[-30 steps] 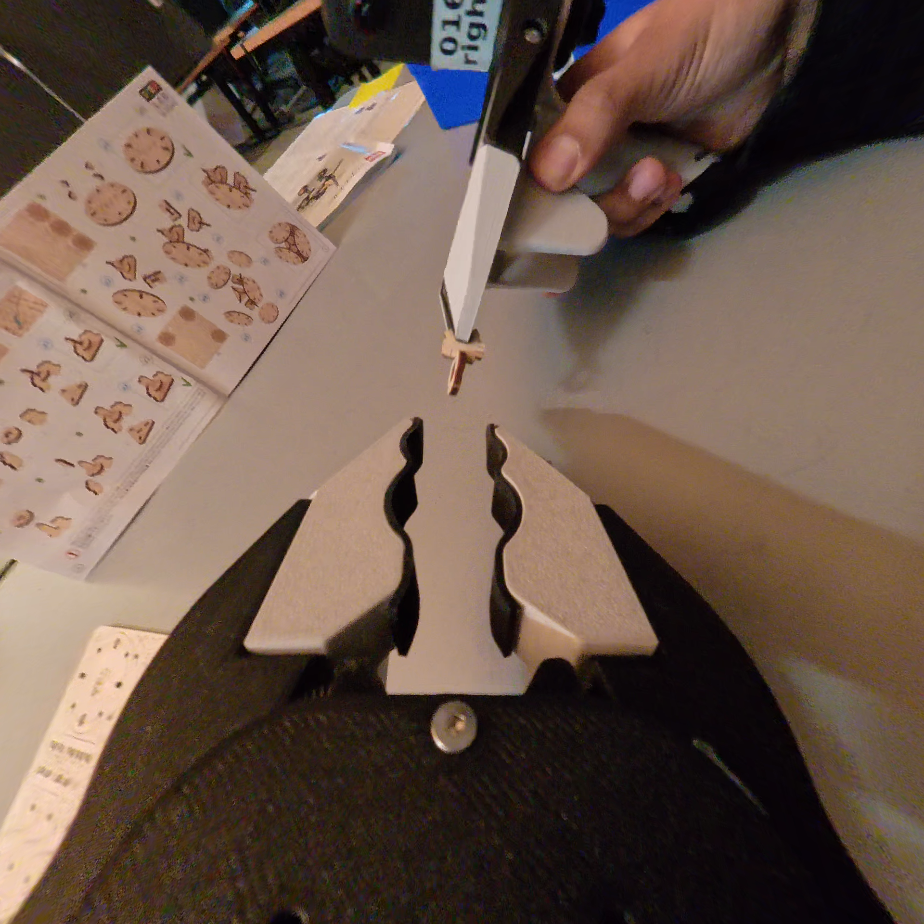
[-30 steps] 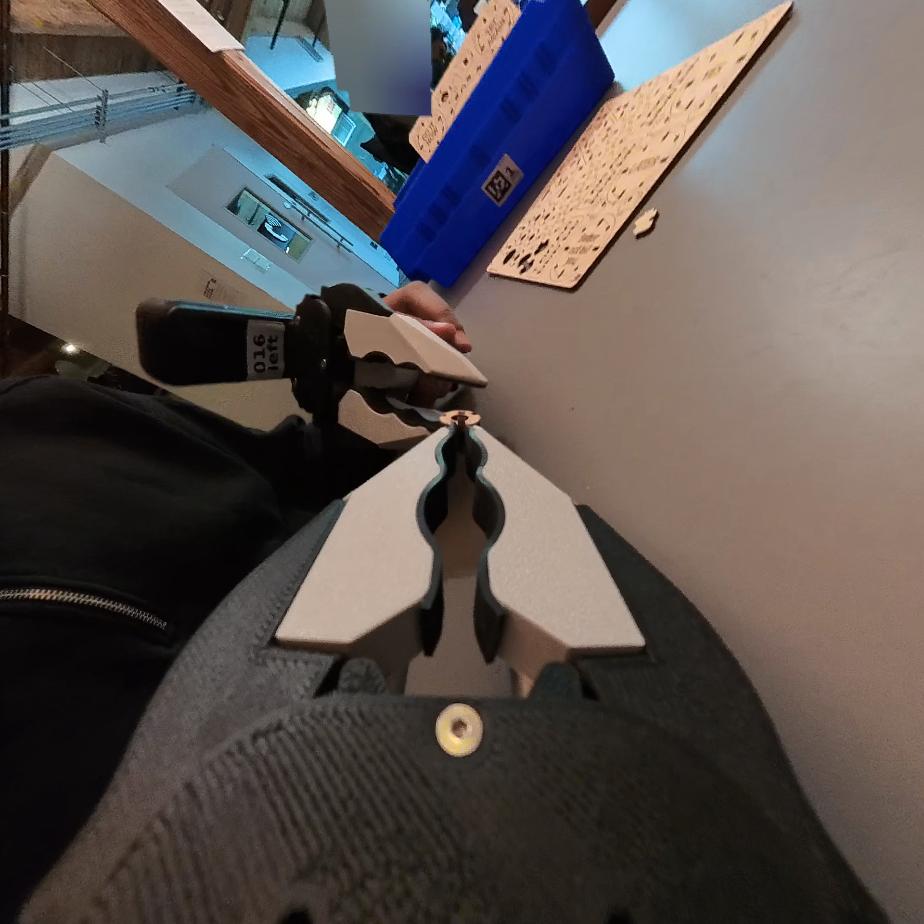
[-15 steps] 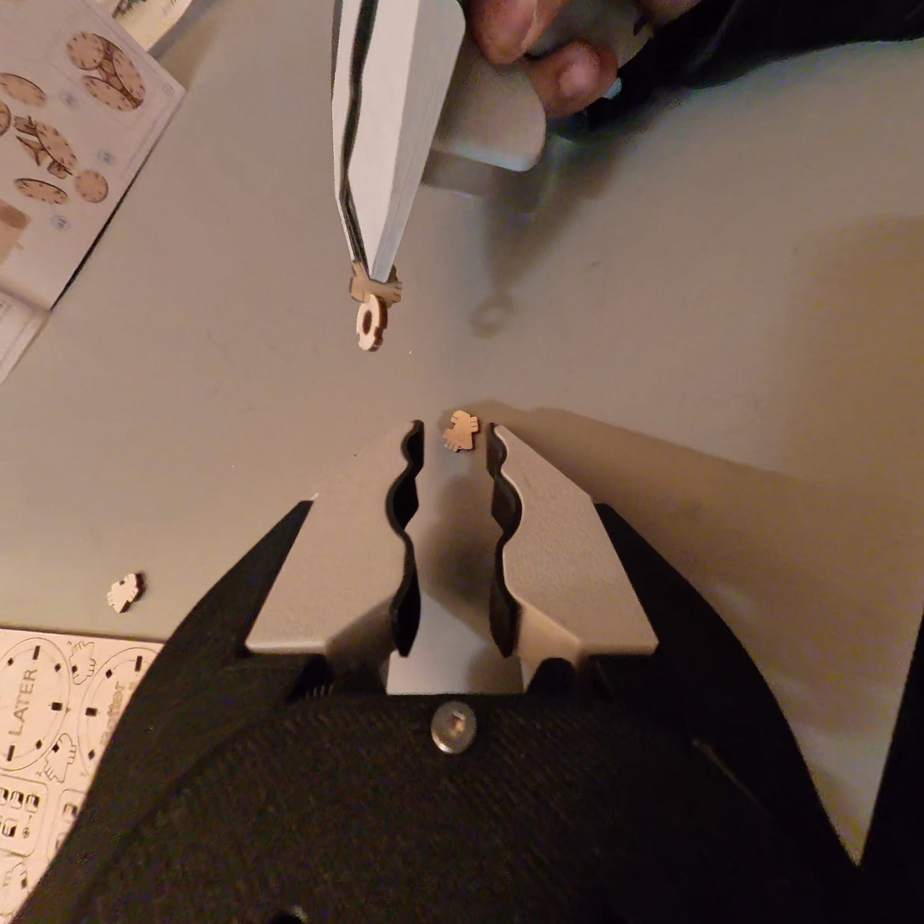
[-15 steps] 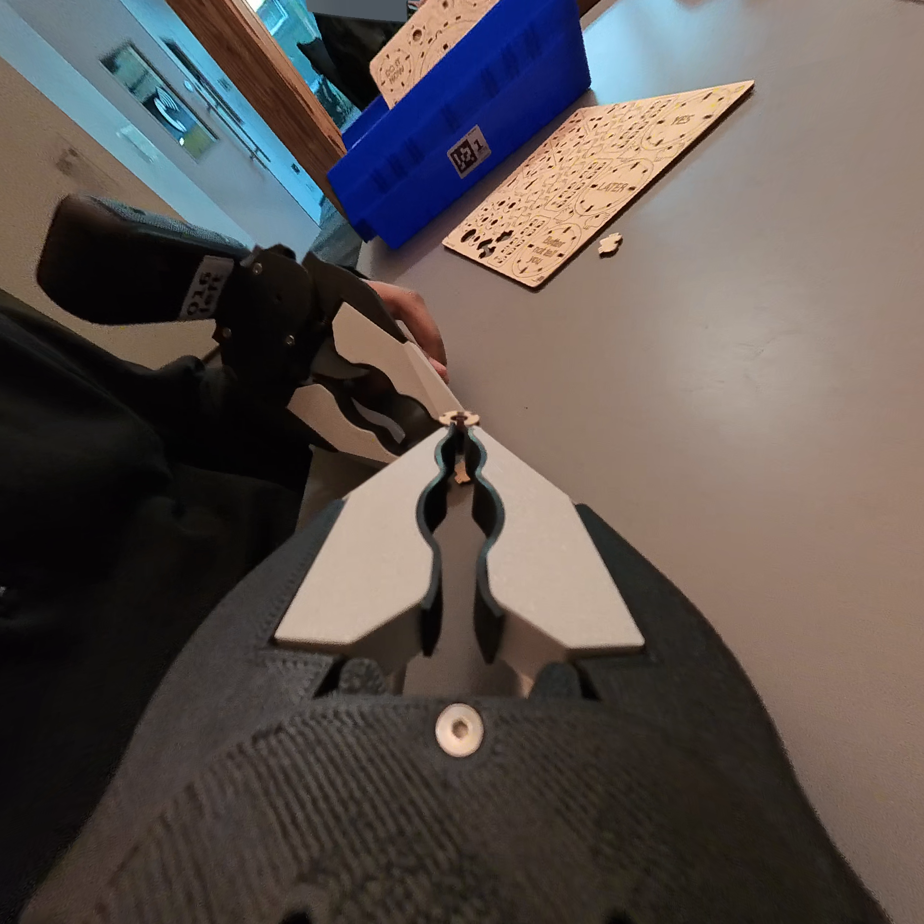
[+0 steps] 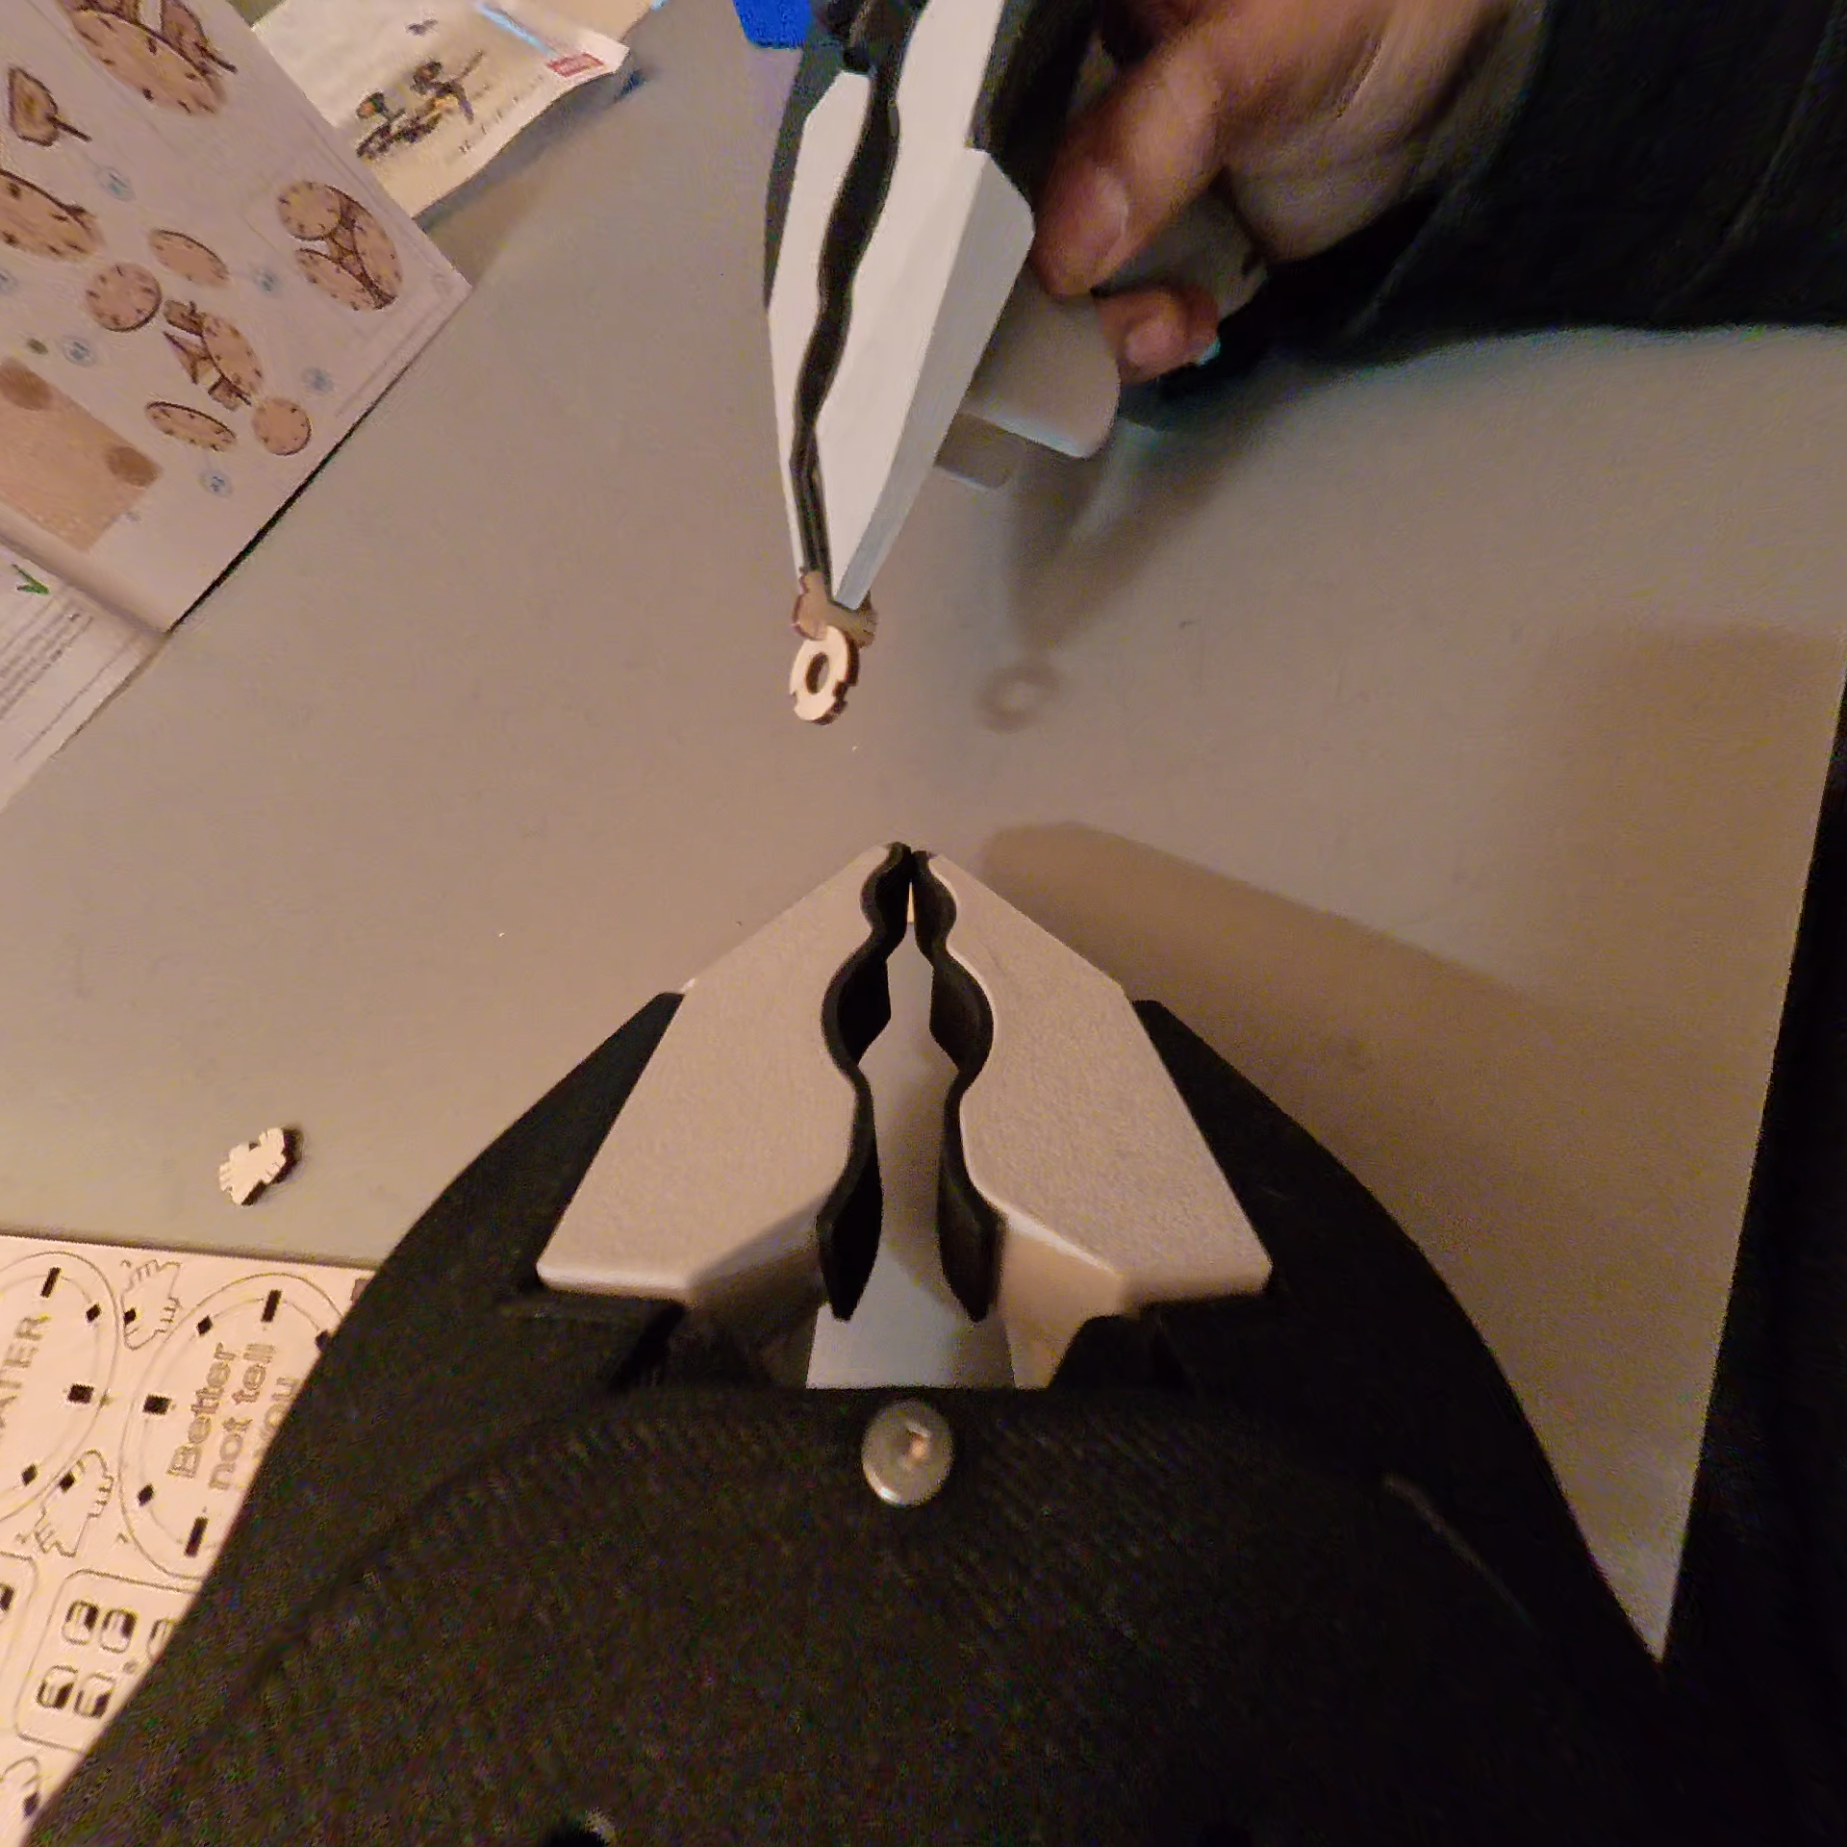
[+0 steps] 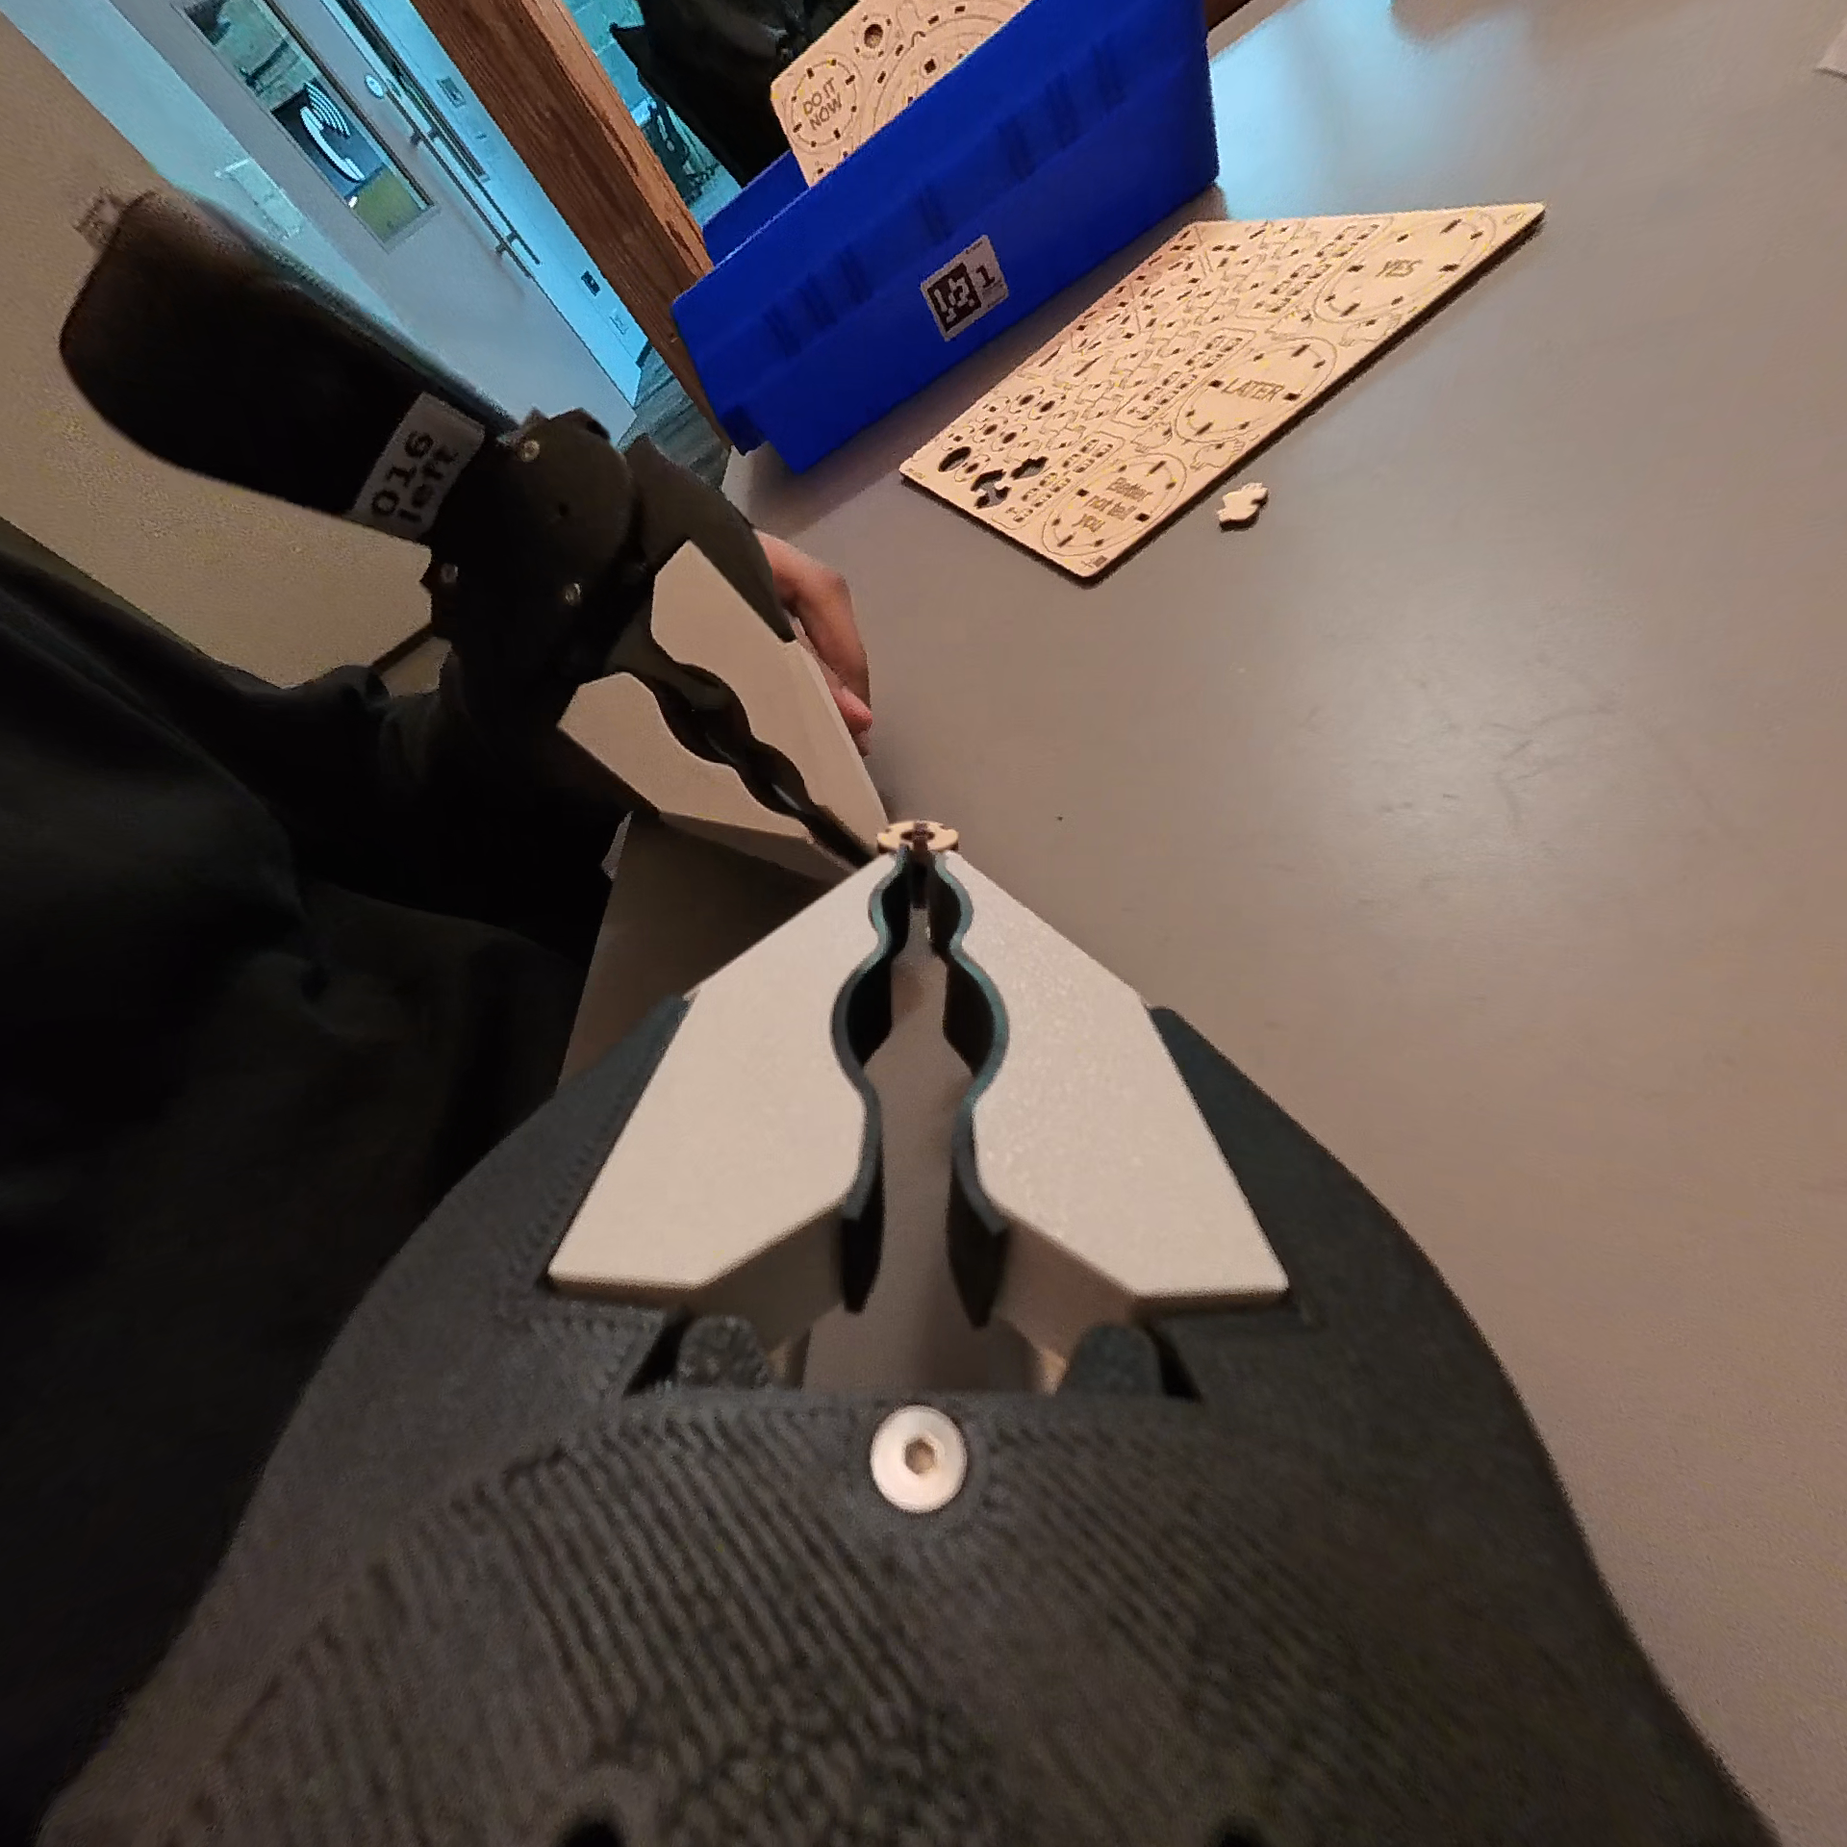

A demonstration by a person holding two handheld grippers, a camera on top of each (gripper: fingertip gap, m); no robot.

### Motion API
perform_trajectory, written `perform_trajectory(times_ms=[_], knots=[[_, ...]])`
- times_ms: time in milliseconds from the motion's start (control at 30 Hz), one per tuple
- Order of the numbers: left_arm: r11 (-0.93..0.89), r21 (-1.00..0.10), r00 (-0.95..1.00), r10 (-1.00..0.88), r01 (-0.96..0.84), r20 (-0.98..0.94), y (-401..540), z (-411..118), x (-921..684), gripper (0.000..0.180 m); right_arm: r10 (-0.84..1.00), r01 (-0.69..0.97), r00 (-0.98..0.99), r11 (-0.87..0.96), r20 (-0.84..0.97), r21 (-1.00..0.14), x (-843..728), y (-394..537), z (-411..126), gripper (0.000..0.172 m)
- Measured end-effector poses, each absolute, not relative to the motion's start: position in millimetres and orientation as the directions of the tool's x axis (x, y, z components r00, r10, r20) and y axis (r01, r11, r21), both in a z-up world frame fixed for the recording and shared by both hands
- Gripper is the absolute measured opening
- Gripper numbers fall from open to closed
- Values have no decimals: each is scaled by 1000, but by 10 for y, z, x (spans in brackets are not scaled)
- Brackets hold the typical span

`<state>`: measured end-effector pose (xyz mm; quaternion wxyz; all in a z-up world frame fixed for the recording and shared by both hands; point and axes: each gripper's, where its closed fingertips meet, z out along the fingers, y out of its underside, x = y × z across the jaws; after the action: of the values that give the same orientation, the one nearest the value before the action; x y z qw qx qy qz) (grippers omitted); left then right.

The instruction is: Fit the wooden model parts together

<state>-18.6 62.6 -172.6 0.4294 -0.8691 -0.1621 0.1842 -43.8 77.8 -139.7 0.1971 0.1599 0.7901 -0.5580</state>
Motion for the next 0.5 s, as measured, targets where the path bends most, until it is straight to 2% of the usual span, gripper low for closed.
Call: perform_trajectory(times_ms=[67, 100, 167, 300, 367, 500], knots=[[-579, -805, 874, 449, 128, -184, 604, -1727, -207, 6, 31, 465, -875, 332, -483, -821, -430, 774, -1404, 0], [-590, -797, 875, 448, 133, -186, 605, -1750, -209, 19, 29, 461, -877, 336, -480, -822, -423, 772, -1406, 0], [-630, -763, 874, 442, 143, -202, 610, -1831, -214, 31, 28, 444, -886, 344, -463, -828, -416, 770, -1412, 0], [-698, -703, 869, 426, 137, -253, 613, -1951, -219, 25, 73, 374, -924, 379, -376, -846, -473, 791, -1473, 0], [-702, -699, 871, 422, 138, -252, 616, -1961, -213, 14, 115, 320, -947, 433, -301, -843, -522, 817, -1569, 0], [-696, -707, 873, 417, 127, -253, 622, -1941, -202, 5, 149, 208, -977, 561, -150, -801, -552, 849, -1788, 0]])
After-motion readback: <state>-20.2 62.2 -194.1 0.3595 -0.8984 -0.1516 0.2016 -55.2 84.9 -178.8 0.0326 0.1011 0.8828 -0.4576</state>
